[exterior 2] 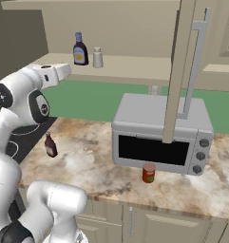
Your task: There are various items on the counter. Only move the condiments/shakers into the cabinet.
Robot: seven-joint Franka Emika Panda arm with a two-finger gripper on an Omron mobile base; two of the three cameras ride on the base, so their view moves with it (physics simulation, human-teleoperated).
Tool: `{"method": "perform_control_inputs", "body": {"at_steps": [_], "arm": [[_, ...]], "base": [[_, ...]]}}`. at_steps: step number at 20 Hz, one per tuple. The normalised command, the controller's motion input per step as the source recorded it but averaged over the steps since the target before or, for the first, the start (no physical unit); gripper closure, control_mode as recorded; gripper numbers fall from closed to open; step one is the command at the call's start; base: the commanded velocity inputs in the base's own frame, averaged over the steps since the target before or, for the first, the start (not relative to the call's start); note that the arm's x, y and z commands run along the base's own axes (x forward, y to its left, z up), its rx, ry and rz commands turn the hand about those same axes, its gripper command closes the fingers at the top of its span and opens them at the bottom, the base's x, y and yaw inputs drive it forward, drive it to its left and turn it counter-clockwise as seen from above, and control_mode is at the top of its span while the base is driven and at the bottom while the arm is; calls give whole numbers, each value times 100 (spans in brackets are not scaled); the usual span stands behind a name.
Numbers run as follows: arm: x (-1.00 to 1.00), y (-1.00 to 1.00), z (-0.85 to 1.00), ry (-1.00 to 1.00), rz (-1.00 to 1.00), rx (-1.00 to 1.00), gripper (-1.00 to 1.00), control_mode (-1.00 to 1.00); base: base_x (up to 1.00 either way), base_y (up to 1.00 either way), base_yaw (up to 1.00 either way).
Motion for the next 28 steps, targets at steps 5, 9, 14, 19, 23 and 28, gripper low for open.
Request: {"method": "perform_control_inputs", "body": {"at_steps": [5, 9, 14, 19, 23, 28], "arm": [[-100, 0, -63, 4, -3, 0, -100, -100], [-100, 0, -93, 24, -5, -1, -100, -100], [-100, 0, -100, 41, -3, -9, -100, -100], [-39, 0, -100, 52, 0, -22, -100, -100], [0, -9, -98, 43, 1, -11, -100, -100], [17, -44, -83, 38, 14, 5, -100, -100]], "base": [[0, 0, 0], [0, 0, 0], [0, 0, 0], [0, 0, 0], [0, 0, 0], [0, 0, 0]]}}
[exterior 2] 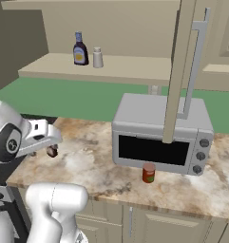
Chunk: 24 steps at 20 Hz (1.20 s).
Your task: There are various items on the counter. Only move the condiments/shakers into the cabinet.
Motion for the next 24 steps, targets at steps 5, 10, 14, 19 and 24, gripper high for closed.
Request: {"method": "perform_control_inputs", "body": {"at_steps": [5, 10, 14, 19, 24], "arm": [[18, -11, -40, 18, 14, 25, -100, -100], [2, 1, -3, 1, 1, 9, -100, -100], [0, 6, 0, -3, 0, 15, -100, -100], [1, 30, 0, -10, 0, 19, -100, -100], [3, 7, 0, -7, 2, 13, -100, -100]], "base": [[0, 0, 0], [0, 0, 0], [0, 0, 0], [0, 0, 0], [0, 0, 0]]}}
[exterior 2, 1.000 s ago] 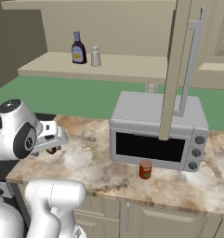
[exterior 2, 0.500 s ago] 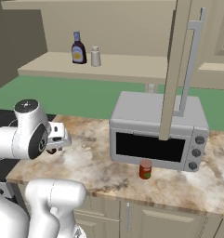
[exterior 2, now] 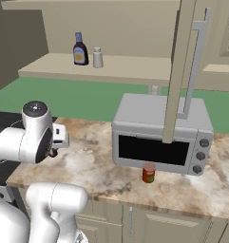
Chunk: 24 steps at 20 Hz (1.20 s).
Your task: There are various items on the counter. Only move the condiments/shakers into the cabinet.
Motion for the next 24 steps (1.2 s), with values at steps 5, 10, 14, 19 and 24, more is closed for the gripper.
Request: {"method": "perform_control_inputs", "body": {"at_steps": [5, 10, 14, 19, 24], "arm": [[8, 0, -2, 0, 0, 0, -100, -100], [26, 1, -13, 0, 1, -2, -100, -100], [38, 3, -11, 0, 1, -4, -100, -100], [33, 22, -11, 0, 6, -2, -100, -100], [24, 30, -6, -3, 13, 0, -100, -100]], "base": [[0, 0, 0], [0, 0, 0], [0, 0, 0], [0, 0, 0], [0, 0, 0]]}}
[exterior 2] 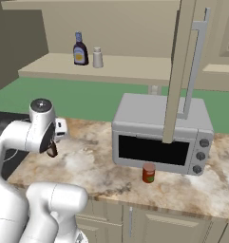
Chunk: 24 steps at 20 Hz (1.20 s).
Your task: There are various items on the counter. Only move the condiments/shakers into the cabinet.
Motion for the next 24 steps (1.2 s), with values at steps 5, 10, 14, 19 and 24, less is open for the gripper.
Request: {"method": "perform_control_inputs", "body": {"at_steps": [5, 10, 14, 19, 24], "arm": [[9, 18, -9, -2, 10, 0, -100, -100], [8, 2, -6, 0, 3, -2, -100, -100], [6, 0, -14, 1, 0, 0, -100, -100], [30, 0, -15, 6, 0, 0, -100, -100], [40, 0, -19, 3, 1, 0, -100, -100]], "base": [[0, 0, 0], [0, 0, 0], [0, 0, 0], [0, 0, 0], [0, 0, 0]]}}
